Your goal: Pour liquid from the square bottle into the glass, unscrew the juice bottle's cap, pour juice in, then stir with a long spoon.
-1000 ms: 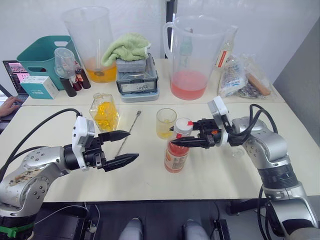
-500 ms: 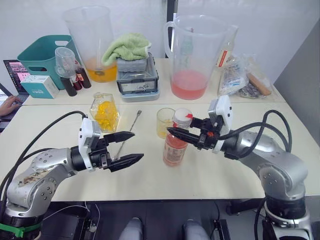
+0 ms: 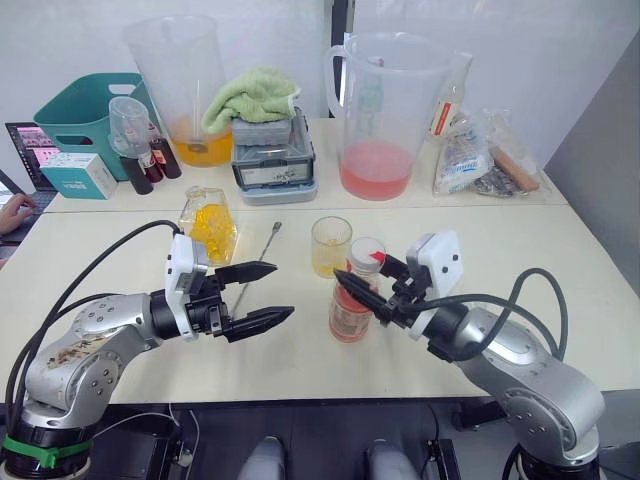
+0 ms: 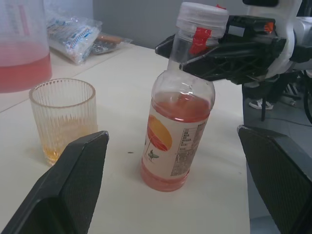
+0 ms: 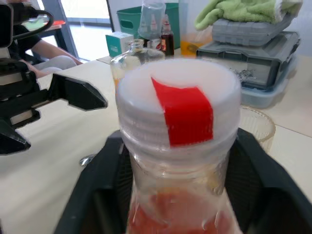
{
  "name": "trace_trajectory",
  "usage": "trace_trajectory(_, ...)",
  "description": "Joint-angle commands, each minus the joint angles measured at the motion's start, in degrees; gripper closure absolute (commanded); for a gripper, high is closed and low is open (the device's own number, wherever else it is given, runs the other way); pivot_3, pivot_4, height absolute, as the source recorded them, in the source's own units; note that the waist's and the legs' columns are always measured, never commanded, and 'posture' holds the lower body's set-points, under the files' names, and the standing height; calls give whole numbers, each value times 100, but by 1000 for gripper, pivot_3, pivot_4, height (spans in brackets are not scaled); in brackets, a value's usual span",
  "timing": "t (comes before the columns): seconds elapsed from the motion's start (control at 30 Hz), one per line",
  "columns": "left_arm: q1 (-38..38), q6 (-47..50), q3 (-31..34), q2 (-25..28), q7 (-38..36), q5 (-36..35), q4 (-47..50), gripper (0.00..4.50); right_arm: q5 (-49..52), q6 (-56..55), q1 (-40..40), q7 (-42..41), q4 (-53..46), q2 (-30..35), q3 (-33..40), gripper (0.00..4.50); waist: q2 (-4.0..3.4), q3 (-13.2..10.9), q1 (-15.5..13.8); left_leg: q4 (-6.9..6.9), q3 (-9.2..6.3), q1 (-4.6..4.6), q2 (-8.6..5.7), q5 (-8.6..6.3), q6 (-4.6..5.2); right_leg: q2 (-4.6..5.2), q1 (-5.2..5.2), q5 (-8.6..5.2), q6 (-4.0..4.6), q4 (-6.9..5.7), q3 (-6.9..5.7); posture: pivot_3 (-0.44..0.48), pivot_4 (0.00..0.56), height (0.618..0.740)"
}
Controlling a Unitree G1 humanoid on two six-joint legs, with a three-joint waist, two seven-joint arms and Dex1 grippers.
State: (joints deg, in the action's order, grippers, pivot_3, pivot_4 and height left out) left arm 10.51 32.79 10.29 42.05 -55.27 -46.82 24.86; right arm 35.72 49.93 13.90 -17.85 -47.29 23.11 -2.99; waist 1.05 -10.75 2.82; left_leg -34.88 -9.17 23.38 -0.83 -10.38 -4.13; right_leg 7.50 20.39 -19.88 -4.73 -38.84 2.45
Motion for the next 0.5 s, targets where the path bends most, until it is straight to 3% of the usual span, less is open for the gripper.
trace_trajectory(0.03,89,-78,31,-16,-31,2,31,0,281,-181,95,-442,24,242,266,464,0,0,-10,-2,0,0,0,0,0,0,-1,0,0,0,0,0,150,740)
trace_trajectory(0.07,107,-74,14,-24,-24,6,27,0,358,-195,139,-582,82,353,370,88,1,0,-19,-2,0,2,0,0,0,0,-1,0,0,1,0,0,150,740)
trace_trajectory(0.1,114,-74,6,-30,-25,9,25,0,436,-218,176,-728,135,460,453,33,1,0,-25,-3,0,2,0,0,0,0,-2,0,0,1,0,0,150,740)
trace_trajectory(0.3,139,-80,-1,-48,-51,12,-9,0,871,-422,571,-1900,754,1121,764,33,2,-1,-28,-4,0,2,0,0,0,0,-6,0,0,6,-2,0,150,740)
trace_trajectory(0.5,73,-90,68,-23,-77,5,32,0,886,-902,1379,-3682,2043,1633,471,33,2,-1,-19,-4,2,1,0,0,0,0,-7,0,0,7,-3,0,150,740)
